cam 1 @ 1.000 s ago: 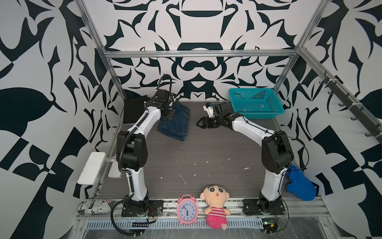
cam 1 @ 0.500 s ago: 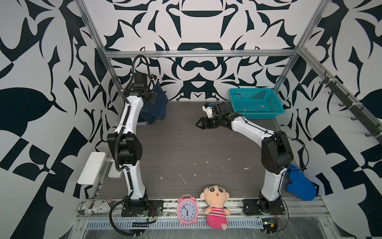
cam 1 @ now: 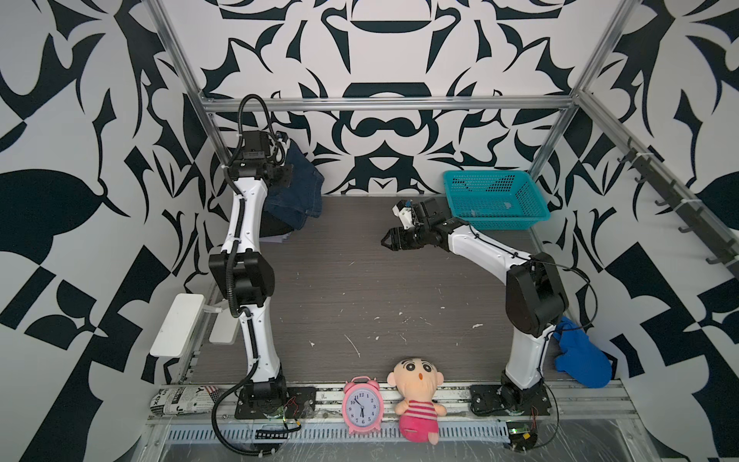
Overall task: Fold and stack skirts
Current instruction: Place the skirt among several skirts.
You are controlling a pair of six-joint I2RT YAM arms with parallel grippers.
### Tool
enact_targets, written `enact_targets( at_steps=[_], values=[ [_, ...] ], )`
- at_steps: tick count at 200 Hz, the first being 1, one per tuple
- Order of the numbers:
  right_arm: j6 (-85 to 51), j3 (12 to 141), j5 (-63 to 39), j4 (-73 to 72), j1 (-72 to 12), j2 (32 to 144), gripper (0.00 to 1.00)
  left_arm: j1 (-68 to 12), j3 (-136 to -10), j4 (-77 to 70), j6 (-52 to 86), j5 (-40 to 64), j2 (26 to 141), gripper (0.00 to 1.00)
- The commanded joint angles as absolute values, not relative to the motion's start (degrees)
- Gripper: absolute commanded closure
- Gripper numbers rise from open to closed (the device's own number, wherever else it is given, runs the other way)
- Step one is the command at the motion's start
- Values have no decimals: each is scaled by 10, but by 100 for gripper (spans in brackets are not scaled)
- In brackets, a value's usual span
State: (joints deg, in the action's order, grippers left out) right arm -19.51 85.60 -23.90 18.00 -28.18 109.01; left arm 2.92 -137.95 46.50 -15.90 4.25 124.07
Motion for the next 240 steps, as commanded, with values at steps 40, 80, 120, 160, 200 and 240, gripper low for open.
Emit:
enact_targets(
  at_steps=[40, 80, 120, 160, 200, 240],
  values=[
    [-197, 856, -236, 176, -290, 1053, 36, 80, -1295, 374, -136, 98, 1229, 100],
    [-190, 853, -228, 185, -291, 1036, 36, 116, -1321, 355, -175, 60, 1291, 100],
    [-189, 851, -224, 195, -292, 1025, 36, 139, -1419, 379, -250, 32, 1372, 100],
    [-190, 850, -220, 202, -293, 1020, 36, 144, -1469, 358, -310, 14, 1421, 100],
    [-193, 852, -220, 205, -300, 1018, 36, 146, -1459, 289, -332, -54, 1451, 21],
    [-190, 860, -219, 207, -302, 1017, 36, 131, -1430, 208, -336, -145, 1423, 5]
  ],
)
